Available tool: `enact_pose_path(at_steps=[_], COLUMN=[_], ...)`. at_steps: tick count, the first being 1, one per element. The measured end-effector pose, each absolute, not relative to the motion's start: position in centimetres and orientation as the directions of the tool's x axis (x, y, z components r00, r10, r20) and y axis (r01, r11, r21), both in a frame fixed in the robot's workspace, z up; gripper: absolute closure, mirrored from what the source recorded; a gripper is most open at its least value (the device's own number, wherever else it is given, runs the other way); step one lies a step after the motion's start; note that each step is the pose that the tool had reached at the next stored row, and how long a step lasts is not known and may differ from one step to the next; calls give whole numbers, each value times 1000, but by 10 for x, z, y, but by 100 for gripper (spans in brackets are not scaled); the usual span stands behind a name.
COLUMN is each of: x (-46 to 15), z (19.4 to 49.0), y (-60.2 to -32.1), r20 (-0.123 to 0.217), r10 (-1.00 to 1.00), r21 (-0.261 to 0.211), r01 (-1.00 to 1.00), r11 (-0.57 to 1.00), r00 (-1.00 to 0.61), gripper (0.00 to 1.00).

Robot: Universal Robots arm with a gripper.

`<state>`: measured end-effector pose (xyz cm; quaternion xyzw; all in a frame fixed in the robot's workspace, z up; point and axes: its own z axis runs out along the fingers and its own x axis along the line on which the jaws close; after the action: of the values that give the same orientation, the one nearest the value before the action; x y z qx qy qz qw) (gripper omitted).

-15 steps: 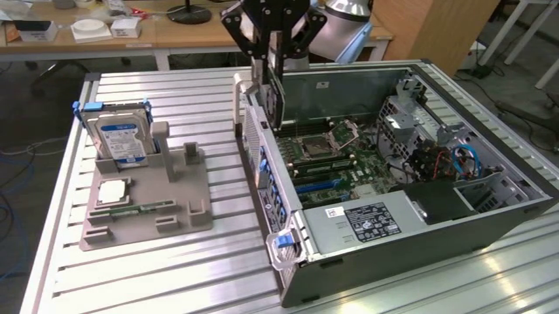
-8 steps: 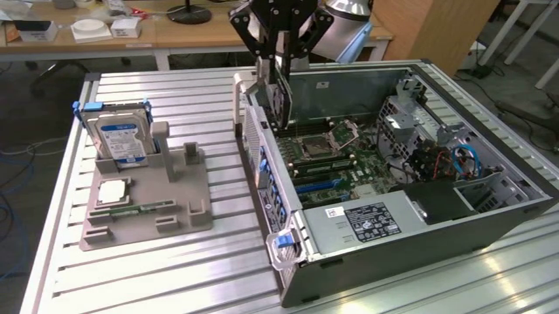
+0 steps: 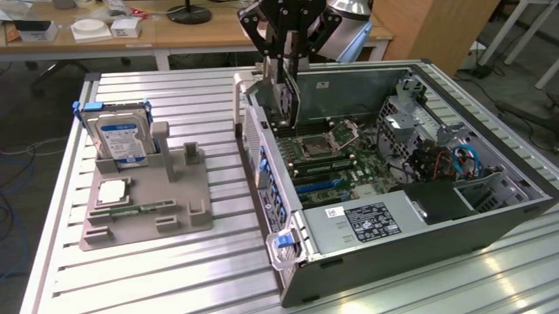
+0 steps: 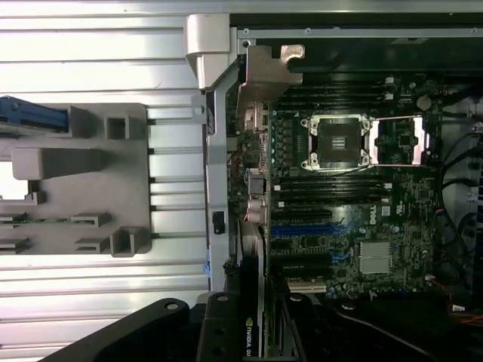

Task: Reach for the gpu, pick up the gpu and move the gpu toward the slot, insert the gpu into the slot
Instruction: 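Pick up the gpu and move the gpu toward the slot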

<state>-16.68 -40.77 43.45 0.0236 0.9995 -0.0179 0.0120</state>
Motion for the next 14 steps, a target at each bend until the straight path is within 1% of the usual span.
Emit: enact_pose_path(at_steps=[14], x=[-149], z=[434], y=[-408], r20=[-25], r10=[47], r21=[-35], r01=[48], r11=[998], r00=[-999], gripper=[75])
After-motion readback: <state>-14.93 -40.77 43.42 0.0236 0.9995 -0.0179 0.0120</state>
